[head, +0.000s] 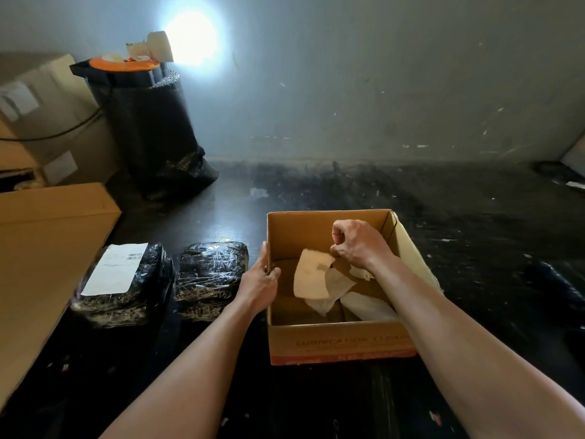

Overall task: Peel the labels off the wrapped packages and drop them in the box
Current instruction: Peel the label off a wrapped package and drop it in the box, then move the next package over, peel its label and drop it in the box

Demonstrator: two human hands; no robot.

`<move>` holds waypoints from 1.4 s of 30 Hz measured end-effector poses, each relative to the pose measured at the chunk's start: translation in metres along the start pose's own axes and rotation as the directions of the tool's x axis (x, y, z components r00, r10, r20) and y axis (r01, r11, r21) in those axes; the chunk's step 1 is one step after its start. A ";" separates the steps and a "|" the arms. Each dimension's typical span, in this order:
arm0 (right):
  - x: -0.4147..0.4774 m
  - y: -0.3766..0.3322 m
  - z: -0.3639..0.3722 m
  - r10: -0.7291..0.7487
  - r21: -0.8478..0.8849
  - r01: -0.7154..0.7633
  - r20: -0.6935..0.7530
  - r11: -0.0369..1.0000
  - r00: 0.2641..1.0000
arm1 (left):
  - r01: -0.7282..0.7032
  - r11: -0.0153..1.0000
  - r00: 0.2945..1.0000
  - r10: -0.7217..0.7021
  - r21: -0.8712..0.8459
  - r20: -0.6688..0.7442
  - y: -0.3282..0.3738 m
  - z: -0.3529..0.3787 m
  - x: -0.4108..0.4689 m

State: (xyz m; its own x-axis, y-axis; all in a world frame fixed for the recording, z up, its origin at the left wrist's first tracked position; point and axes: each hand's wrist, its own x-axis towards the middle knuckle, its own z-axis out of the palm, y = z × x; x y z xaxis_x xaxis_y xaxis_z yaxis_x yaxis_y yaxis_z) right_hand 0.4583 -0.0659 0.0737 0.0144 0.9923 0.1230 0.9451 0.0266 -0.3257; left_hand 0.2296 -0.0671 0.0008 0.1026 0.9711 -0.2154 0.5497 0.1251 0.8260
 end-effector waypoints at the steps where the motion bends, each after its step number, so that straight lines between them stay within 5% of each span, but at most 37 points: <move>1: 0.000 0.000 0.000 -0.004 0.012 0.004 0.007 1.000 1.000 | -0.003 1.000 1.000 0.003 -0.003 -0.001 0.000 0.000 0.000; 17: -0.005 -0.042 0.004 -0.096 0.014 0.095 0.126 0.995 0.987 | -0.099 0.995 0.995 0.098 0.030 0.020 0.005 -0.014 -0.003; 25: 0.007 -0.117 0.019 -0.186 -0.002 0.190 0.193 0.982 0.963 | -0.102 0.953 0.980 0.146 0.285 -0.138 -0.016 -0.089 -0.013; 31: 0.018 -0.175 0.050 -0.195 -0.071 0.223 0.285 0.972 0.938 | -0.084 0.865 0.979 0.165 0.494 -0.123 -0.062 -0.151 -0.003; 42: 0.035 -0.202 0.131 0.138 -0.046 -0.134 0.511 0.990 0.848 | -0.033 0.891 0.999 0.031 0.452 0.011 -0.131 -0.175 0.027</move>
State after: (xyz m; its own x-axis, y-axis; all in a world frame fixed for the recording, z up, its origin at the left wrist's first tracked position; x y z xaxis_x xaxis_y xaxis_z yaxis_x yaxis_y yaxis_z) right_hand 0.2248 -0.0206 0.0214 -0.0238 0.9072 -0.4201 0.9488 -0.1119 -0.2953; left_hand 0.0154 -0.0215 -0.0222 0.1288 0.9722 -0.1958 0.8614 -0.0118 0.5079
